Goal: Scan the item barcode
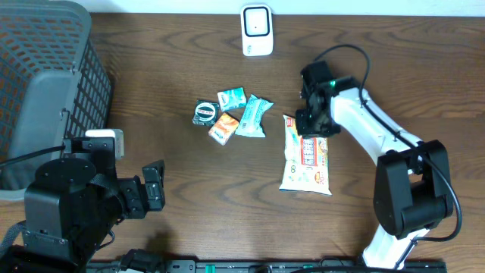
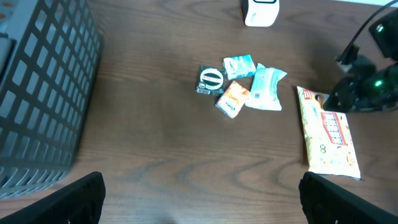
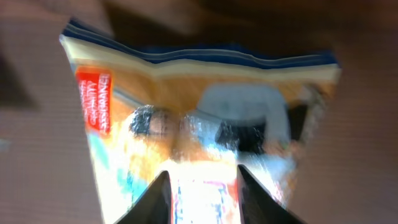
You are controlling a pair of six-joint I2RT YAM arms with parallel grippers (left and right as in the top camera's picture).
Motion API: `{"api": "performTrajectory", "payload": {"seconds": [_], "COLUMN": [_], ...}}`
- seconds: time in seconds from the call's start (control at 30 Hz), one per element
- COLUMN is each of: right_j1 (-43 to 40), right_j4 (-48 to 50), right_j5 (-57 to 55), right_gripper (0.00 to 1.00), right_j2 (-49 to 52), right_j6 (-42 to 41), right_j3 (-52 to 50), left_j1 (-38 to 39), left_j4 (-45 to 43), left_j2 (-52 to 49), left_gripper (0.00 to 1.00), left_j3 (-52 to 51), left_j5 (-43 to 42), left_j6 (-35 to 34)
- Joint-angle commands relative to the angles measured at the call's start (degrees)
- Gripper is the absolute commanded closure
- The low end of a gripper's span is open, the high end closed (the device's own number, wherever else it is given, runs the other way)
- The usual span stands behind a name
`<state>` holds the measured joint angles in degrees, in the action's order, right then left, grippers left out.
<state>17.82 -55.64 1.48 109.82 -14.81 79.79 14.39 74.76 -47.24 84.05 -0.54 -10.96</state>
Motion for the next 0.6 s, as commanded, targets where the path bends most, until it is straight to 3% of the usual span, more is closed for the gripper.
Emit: {"api": "performTrajectory", "payload": {"seconds": [0.0,0.13,0.23,0.27,0.4,0.57], "right_j1": [-0.24,1.55,4.59,6.62,11.54,16.92], "right_j4": [-5.84,-12.98,-13.97,-13.86,-12.07,-7.21], "right_j5": [-0.33,0.39,-2.58,-6.08,-14.25,-18.12], "right_gripper": [0.68,0.64,0.39,0.35,0.25,0.20], "right_j2": [-0.63,-0.63,-0.63,-0.63,-0.61,-0.55], "right_j6": [-0.59,-0.61,-1.46,-4.42,-12.44,-15.47], "right_j3": [7.43,10.49,9.46,8.48,5.29,0.15], "left_j1": [-0.20,-0.20,-0.20,-0.20,-0.20,-0.20], "left_j4": [0.04,0.04,0.04,0.04,0.04,0.04], "left_j2": [-0.22,-0.22,-0.22,-0.22,-0.22,-0.22], "left_gripper": [0.02,0.02,0.02,0.02,0.02,0.02], "left_j3": [0.52,0.52,0.52,0.52,0.52,0.52], "left_j5": [0.11,0.11,0.11,0.11,0.11,0.11], "left_j6": [-0.72,-0.72,-0.72,-0.72,-0.72,-0.72]}}
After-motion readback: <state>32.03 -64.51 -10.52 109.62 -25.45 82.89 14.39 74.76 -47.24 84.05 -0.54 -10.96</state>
